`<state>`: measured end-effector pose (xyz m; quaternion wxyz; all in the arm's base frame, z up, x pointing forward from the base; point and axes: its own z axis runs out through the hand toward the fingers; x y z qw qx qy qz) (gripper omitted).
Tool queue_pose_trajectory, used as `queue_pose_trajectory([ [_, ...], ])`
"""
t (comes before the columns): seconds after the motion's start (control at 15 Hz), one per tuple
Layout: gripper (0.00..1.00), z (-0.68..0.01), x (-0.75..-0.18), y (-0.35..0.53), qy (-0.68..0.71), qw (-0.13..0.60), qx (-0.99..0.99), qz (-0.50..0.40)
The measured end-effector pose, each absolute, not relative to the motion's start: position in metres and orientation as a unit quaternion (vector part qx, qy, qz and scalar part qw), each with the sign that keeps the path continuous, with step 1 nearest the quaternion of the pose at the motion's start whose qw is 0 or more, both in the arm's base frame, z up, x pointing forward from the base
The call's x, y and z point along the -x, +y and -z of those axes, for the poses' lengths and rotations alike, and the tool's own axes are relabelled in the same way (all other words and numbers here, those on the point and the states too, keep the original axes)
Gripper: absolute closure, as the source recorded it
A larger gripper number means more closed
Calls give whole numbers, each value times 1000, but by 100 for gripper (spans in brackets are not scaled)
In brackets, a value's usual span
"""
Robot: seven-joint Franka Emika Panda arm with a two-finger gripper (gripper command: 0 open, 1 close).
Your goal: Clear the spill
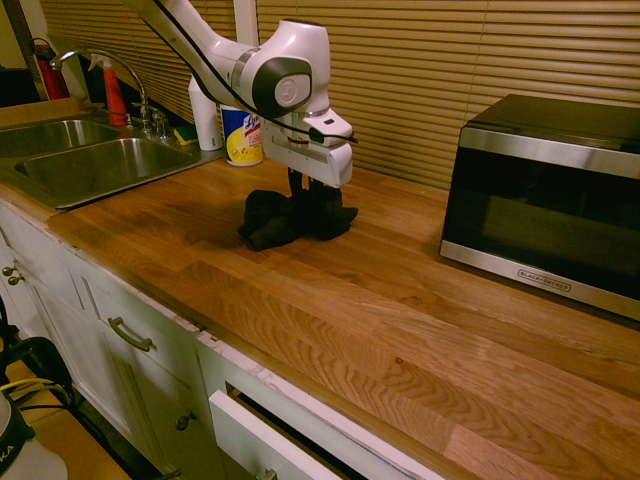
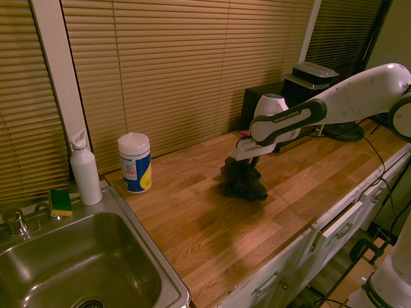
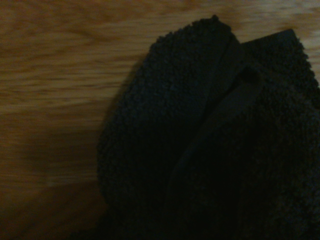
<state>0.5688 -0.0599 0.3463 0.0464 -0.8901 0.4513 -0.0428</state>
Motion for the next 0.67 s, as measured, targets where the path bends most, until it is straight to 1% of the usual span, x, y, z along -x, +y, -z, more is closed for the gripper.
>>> queue_pose_trajectory([
  [0.2, 100, -346, -561, -101, 462, 48, 885, 42],
  [0.33, 100, -346, -559, -112, 468, 50, 882, 40],
  [0.47, 100, -346, -561, -100, 458, 51, 887, 40],
  [0.67, 100, -345, -564, -36, 435, 45, 898, 42],
])
